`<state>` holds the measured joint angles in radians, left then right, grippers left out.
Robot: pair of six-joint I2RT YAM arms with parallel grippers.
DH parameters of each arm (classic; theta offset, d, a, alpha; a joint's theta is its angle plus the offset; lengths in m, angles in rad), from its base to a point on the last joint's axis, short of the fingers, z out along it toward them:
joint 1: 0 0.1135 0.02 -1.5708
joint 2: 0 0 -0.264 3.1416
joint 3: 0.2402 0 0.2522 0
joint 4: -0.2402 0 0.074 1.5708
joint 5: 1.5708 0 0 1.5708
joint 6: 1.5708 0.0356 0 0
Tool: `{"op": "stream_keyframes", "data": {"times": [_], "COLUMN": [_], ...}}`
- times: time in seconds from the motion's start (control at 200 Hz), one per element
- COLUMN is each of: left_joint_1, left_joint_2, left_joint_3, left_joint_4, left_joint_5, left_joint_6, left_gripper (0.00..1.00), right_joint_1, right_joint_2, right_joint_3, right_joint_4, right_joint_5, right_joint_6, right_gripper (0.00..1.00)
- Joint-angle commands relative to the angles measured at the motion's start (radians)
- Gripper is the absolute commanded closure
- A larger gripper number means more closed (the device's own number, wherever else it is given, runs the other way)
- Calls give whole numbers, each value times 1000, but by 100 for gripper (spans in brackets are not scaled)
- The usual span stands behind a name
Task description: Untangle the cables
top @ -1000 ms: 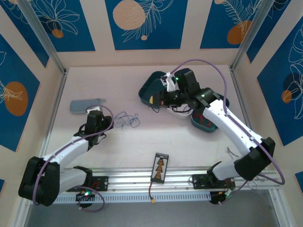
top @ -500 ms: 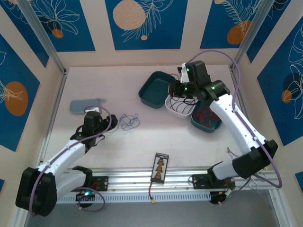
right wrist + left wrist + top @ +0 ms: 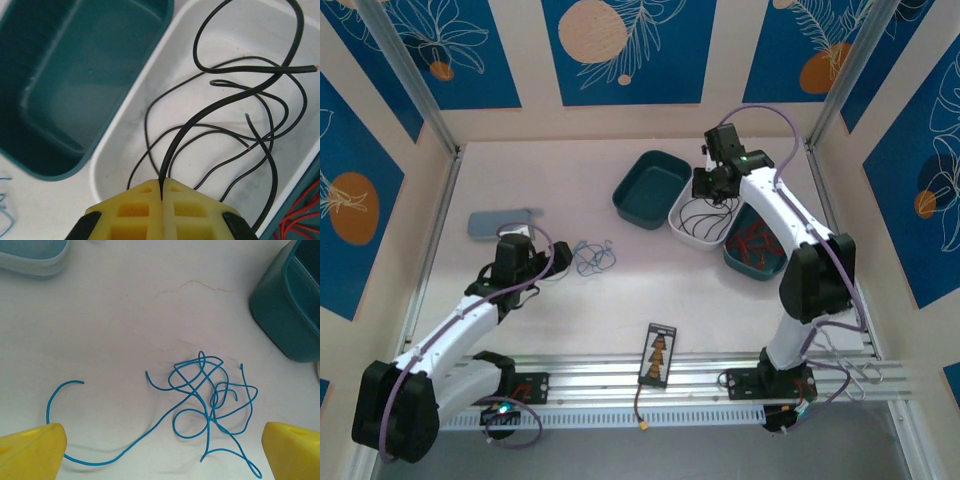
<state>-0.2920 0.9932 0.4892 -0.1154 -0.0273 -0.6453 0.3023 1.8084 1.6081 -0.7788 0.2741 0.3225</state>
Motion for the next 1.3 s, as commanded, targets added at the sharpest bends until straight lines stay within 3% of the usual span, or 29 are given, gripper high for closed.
{"op": "stream_keyframes", "data": {"times": [0.0, 0.375, 0.56, 1.0, 1.15, 1.296], "left_joint_1": [5, 5, 6, 6, 5, 8], "left_joint_2": [-13, -3, 17, 45, 75, 126], "left_joint_3": [35, 49, 64, 86, 102, 123], "left_joint_4": [-37, -58, -65, -67, -71, -65], "left_joint_5": [-10, -21, -17, -3, 13, 28], "left_joint_6": [26, 35, 42, 66, 70, 67], "left_gripper": [0, 0, 0, 0, 0, 0], "right_joint_1": [-4, 10, 35, 100, 167, 262], "right_joint_2": [49, 147, 146, 14, -47, -68], "right_joint_3": [34, 31, 32, 24, -4, -31], "right_joint_4": [-15, -44, -68, -107, -91, -58], "right_joint_5": [15, -93, -71, 6, 10, 1], "right_joint_6": [-3, 47, 50, 54, 84, 121], "right_gripper": [100, 100, 78, 52, 42, 40]}}
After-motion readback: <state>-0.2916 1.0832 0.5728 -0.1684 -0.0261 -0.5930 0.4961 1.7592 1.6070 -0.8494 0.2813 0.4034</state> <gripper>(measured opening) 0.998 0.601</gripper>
